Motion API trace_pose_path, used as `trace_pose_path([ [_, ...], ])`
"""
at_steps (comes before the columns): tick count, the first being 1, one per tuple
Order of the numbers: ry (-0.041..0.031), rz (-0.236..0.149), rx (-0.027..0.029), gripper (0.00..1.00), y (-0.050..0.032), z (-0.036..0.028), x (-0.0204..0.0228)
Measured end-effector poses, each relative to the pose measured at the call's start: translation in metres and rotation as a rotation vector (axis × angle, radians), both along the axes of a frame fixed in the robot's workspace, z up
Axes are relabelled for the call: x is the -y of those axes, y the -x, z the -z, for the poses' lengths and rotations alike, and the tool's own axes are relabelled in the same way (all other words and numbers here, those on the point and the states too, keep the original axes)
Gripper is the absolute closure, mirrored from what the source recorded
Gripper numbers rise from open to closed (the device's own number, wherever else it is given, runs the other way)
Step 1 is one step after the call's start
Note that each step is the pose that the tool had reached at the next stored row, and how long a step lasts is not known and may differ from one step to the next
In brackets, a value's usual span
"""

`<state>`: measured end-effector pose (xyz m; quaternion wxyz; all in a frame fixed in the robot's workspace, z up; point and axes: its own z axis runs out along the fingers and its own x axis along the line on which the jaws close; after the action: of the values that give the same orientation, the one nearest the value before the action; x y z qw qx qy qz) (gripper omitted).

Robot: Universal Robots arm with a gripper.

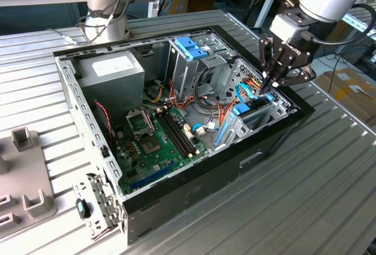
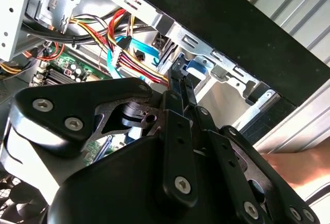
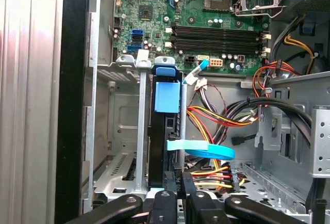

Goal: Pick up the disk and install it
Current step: 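Insert the second disk wire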

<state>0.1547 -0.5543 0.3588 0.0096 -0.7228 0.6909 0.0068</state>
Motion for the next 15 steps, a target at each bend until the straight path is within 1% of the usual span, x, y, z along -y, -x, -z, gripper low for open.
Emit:
trace_pose_path([
  [11,-0.0001,0.0,0.0,0.84,0.0021,0.0003,0.0006],
  [13,0.0,0.0,0.0,0.84,0.0021,0.0023,0.0007],
  [15,0.0002,0.0,0.0,0.84,0.0021,0.0025,0.0007],
])
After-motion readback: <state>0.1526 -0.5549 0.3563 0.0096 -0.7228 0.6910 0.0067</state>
